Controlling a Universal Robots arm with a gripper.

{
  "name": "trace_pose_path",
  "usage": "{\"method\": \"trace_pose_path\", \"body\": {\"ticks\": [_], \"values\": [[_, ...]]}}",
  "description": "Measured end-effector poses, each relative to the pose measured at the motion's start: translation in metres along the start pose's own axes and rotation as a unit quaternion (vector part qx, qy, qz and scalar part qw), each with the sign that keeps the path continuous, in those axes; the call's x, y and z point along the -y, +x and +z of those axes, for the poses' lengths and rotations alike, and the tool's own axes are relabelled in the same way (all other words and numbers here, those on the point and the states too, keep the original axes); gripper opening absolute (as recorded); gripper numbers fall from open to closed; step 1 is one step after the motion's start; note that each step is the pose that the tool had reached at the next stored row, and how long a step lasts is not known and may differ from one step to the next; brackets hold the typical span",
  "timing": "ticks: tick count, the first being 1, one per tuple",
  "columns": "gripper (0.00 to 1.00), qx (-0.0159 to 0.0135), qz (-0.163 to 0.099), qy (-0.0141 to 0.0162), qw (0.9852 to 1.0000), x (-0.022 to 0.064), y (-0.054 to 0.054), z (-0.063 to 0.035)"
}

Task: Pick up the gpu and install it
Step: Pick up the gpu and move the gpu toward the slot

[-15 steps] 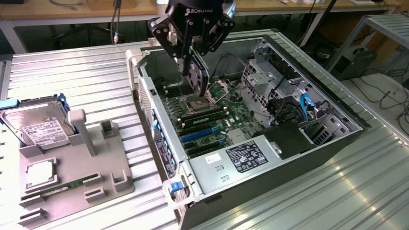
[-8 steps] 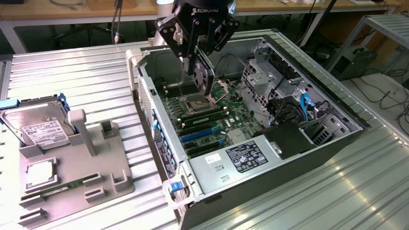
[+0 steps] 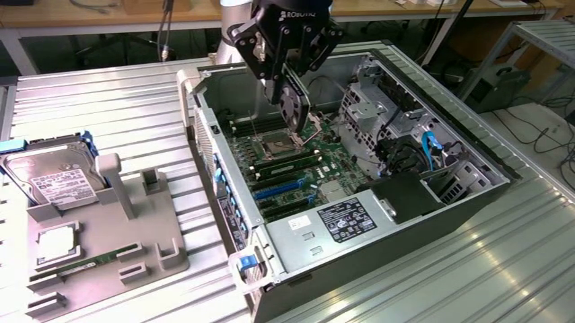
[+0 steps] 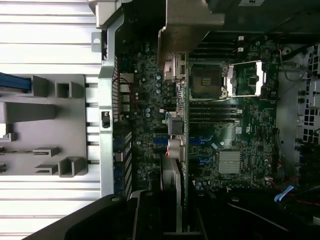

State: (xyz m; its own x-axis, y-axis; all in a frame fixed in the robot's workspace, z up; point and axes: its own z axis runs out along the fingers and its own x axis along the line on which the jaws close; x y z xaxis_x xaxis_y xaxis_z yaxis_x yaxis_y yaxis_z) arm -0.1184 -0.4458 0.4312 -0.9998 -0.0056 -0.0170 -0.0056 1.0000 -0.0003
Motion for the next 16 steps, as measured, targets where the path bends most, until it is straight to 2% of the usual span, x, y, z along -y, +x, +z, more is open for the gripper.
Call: {"method": "trace_pose_path", "body": {"ticks": [16], "values": [[0.28, 0.0, 0.0, 0.0, 1.0, 0.0001, -0.014, 0.0004]]}}
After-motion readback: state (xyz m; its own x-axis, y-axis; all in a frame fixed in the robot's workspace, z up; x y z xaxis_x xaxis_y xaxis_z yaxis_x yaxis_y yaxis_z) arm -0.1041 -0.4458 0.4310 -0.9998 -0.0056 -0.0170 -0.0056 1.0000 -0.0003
